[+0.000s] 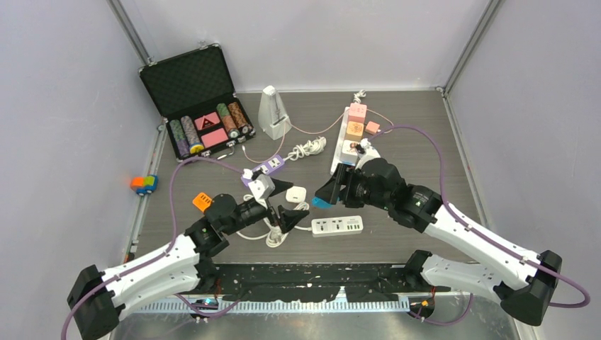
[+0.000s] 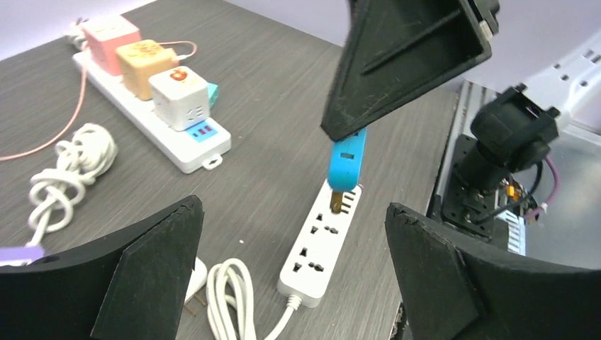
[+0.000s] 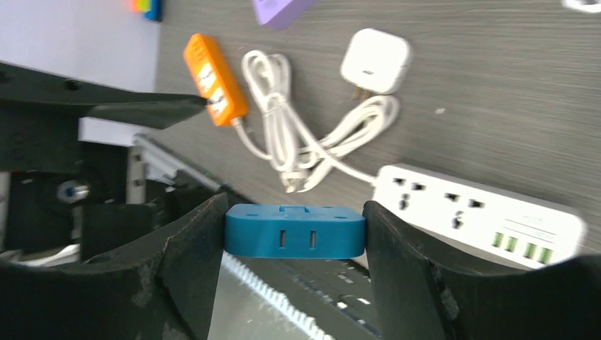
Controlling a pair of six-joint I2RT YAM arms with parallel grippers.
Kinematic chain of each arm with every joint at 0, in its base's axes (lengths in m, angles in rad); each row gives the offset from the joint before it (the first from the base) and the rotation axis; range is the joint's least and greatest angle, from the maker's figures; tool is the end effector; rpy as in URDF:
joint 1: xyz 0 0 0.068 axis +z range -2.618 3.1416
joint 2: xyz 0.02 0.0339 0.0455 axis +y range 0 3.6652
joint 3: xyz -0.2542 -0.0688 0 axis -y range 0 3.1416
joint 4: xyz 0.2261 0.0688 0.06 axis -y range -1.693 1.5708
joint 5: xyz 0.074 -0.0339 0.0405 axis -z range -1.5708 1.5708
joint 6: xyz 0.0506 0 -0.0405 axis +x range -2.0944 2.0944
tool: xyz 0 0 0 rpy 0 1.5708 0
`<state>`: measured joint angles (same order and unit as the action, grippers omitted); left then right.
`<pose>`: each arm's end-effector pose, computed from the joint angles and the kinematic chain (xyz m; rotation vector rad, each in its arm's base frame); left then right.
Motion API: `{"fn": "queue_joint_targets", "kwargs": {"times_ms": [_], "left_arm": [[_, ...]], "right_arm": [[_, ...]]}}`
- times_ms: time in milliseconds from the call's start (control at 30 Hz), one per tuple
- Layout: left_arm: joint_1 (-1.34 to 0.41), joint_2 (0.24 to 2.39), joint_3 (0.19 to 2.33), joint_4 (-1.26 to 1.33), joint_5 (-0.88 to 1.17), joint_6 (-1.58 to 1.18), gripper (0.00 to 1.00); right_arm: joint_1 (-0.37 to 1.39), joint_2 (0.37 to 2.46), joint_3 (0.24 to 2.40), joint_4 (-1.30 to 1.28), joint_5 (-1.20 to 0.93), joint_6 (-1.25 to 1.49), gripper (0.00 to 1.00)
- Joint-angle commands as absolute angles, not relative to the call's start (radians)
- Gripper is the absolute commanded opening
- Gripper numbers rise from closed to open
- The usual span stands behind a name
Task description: Insert the plug
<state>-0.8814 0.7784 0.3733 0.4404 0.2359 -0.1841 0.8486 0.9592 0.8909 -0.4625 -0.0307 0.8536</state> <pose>0.1140 -0.1569 0.2624 0.7386 1.4512 -1.0153 0.1384 0.1595 0.3030 -0.0144 2.2835 1.0063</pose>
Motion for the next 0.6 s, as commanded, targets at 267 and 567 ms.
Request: {"fn": "queue_joint_targets", "kwargs": {"times_ms": [267,567], "left_arm": [[-0.879,0.614,0.37,0.161,-0.027,-0.252,1.0],[-0.879,0.577,0.354,0.141,-0.086,-0.239,1.0]], "right_arm": [[0.928,1.025,0.996,-0.746,0.439,0.736,0.32],[1.019,1.157,0.949,-0.684,0.484,0.759,0.32]]}}
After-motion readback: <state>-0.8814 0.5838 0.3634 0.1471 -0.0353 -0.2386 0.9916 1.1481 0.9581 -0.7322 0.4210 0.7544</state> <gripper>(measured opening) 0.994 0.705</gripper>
